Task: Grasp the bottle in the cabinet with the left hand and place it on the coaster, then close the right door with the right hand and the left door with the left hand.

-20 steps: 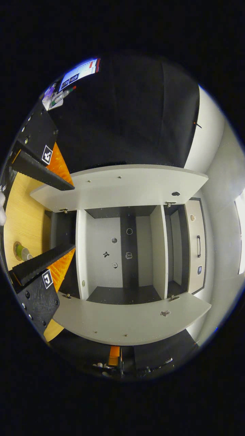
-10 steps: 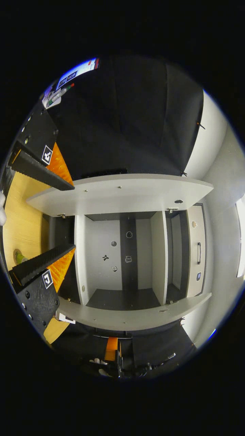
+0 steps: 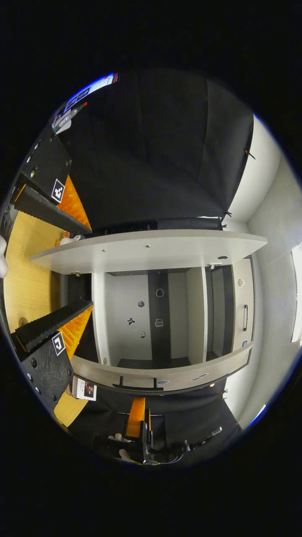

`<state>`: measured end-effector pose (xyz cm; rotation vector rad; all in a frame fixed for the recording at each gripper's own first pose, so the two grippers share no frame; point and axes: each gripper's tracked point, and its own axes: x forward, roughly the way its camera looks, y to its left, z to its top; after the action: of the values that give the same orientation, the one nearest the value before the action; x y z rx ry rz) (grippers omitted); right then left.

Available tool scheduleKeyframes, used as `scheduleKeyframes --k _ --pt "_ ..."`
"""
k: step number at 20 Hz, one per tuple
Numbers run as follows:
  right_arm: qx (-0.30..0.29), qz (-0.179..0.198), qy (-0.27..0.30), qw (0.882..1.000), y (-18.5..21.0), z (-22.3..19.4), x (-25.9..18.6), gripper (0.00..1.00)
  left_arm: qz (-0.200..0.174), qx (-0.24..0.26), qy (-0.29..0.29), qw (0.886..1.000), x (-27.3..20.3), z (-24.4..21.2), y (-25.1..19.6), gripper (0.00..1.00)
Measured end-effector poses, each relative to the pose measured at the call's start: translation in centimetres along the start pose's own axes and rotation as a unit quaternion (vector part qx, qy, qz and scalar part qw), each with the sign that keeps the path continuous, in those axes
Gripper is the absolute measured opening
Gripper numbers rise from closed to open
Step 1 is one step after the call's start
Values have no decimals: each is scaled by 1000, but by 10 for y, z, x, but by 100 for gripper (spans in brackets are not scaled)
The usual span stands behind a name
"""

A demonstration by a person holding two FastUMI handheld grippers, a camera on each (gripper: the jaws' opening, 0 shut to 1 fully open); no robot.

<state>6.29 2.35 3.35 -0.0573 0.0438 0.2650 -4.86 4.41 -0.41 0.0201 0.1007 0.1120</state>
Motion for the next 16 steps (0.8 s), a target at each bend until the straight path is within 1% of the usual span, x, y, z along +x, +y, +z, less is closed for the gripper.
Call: scheduleKeyframes --k 4,6,8,10,12,13,16 --pt "3 -11 5 1000 10 -6 -10 82 8 4 -4 1000 10 3 30 96" --pt "2 -17 14 1000 15 -11 -17 82 21 3 -10 1000 17 7 54 96" --pt "-2 -26 24 999 17 -18 -25 82 41 6 -17 999 27 10 85 96" --pt "-2 -32 32 999 20 -25 -35 82 62 11 -21 998 42 11 118 96" --pt "0 -36 37 999 24 -31 -48 82 76 14 -25 997 57 12 140 96" --pt "-2 -41 39 998 24 -36 -55 82 81 13 -27 996 66 14 150 97" --pt "-5 -56 54 997 25 -49 -68 82 83 8 -37 996 93 21 166 96"
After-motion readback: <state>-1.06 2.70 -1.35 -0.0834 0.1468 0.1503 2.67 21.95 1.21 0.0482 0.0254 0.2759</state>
